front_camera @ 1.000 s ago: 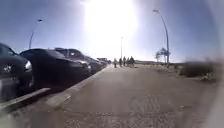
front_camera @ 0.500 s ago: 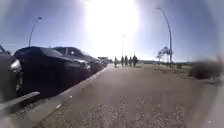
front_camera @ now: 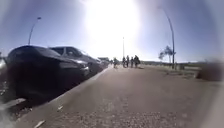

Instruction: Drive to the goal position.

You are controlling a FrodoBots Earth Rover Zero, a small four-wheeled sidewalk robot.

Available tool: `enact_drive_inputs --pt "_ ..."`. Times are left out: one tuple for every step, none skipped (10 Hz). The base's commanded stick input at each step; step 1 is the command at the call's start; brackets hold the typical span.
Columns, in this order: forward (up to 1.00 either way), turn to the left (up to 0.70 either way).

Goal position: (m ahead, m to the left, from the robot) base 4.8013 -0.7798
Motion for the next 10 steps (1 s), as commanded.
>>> enact_drive_inputs --pt "1.00 0.00" --pt "1.00 0.00" --pt "1.00 0.00" --pt "1.00 0.00" --pt "1.00 0.00" --pt "1.00 0.00" --pt "1.00 0.00" --pt "1.00 0.00" --pt "1.00 0.00" --pt "1.00 0.00"
